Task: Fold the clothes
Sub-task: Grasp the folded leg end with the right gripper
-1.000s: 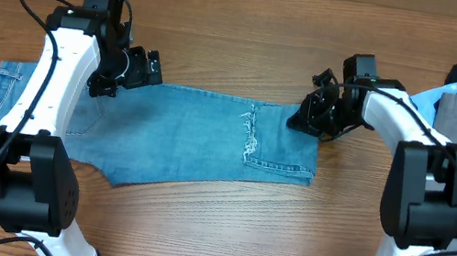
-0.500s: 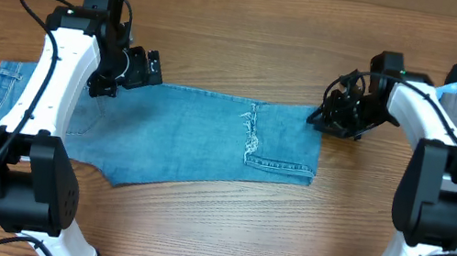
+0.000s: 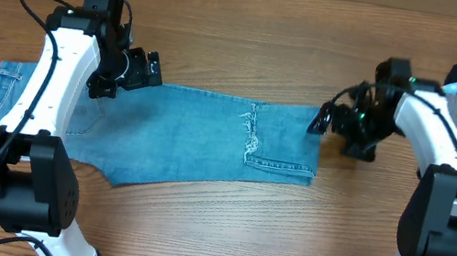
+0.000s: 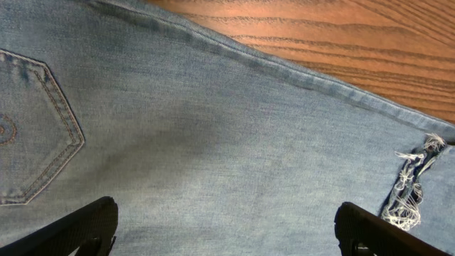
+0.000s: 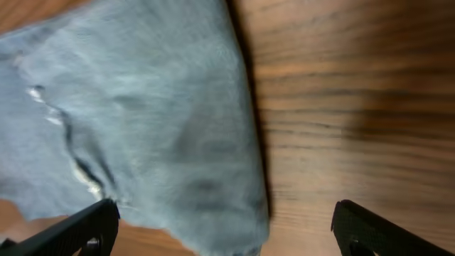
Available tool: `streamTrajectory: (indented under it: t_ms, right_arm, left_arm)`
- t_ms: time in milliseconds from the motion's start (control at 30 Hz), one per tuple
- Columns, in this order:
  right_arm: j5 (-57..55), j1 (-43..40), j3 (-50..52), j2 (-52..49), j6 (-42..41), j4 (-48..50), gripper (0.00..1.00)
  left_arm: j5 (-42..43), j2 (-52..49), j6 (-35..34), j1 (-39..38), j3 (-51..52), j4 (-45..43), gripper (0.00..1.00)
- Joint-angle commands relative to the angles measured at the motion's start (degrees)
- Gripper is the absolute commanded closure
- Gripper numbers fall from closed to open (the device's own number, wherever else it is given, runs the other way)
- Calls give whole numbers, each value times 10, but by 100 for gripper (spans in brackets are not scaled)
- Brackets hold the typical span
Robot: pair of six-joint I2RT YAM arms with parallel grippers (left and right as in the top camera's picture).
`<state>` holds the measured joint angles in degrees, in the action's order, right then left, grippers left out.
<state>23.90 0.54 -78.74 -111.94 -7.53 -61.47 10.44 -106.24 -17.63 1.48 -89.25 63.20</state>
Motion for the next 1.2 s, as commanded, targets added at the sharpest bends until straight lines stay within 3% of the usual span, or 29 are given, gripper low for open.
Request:
streamTrajectory:
  t_ms: [0,133,233,367,400,433,467,800,1100,1167]
  right_arm:
    - [45,9,51,0,3,41,0]
    - [56,19,97,0,3,87,1]
    - [64,29,111,0,3,106,11]
    - [64,43,113,-1,-5,111,50]
    - [62,47,113,0,-14,112,64]
    - [62,47,113,0,-18,116,87]
    - [62,47,113,0,-22,119,96]
    - [62,-19,111,18,-30,112,96]
    - [15,-59,111,123,-33,99,96]
    - [-23,-58,110,144,-67,90,96]
  left_arm:
    - [-5,15,-1,-4,3,0,0]
    - [-5,15,-1,-4,3,1,0]
    - [-5,15,-2,-4,3,-1,0]
    - [-5,15,-1,-4,3,-1,0]
    - [-5,15,-1,-4,3,0,0]
    - [-5,15,-1,-4,3,0,0]
    - [-5,15,-1,-4,3,0,0]
    - [-6,15,-1,-4,3,0,0]
    - [-6,15,-1,-4,3,0,0]
    - [-5,15,-1,-4,3,0,0]
